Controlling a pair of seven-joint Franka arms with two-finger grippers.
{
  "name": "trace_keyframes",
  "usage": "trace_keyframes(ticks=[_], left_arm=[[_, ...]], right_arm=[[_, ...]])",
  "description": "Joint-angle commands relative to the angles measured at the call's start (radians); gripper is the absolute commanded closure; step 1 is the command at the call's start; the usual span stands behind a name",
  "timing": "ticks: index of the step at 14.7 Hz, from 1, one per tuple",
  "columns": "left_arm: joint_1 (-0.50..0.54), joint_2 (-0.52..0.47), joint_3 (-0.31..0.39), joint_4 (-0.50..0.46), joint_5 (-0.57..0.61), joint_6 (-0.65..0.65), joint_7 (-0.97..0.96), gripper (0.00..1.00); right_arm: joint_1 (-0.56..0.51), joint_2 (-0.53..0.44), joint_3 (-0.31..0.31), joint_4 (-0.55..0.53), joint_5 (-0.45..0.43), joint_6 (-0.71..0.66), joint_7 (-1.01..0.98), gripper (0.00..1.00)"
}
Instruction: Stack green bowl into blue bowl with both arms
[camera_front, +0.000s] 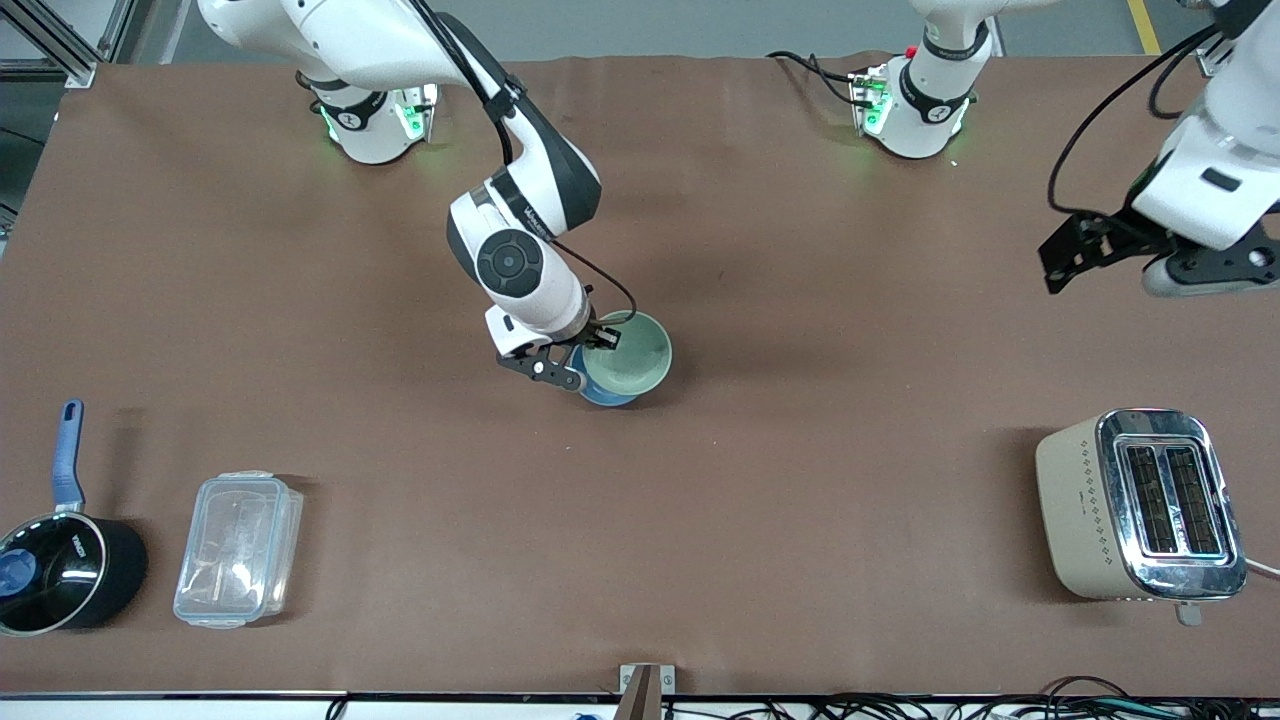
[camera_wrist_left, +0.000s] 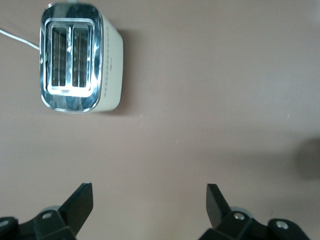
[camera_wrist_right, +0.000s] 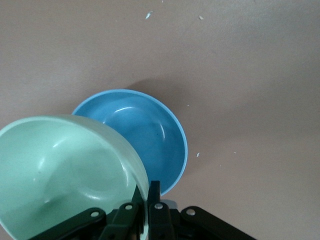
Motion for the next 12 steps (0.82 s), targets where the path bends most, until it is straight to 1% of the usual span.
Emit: trace_keyframes(ticks=[1,3,5,9,12], left_arm=[[-0.082,-0.047,0.154,-0.031,-0.057,-0.049,0.102,0.00],[-0.089,-0.064,0.165,-0.034,-0.057,-0.063,0.123,0.00],[-0.087,-0.083,0.158,-0.054,-0.057,-0.058,0.120,0.00],[-0.090,-0.073,0.153,-0.050,-0.059,-0.049,0.122,0.00],[-0.093,-0.071,0.152,-0.053,-0.071,-0.032,0.123,0.00]], right_arm=[[0.007,-0.011,-0.007,-0.027,0.019,0.026,-0.002,1.00],[-0.010,-0.008,-0.008,-0.026,0.019,0.038,-0.002,1.00],[-0.019,-0.006,-0.008,-0.026,0.019,0.042,-0.002,1.00],[-0.019,0.010,-0.010,-0.037,0.011,0.035,-0.004,1.00],[-0.008,0.014,-0.008,-0.043,0.011,0.028,-0.001,0.98]])
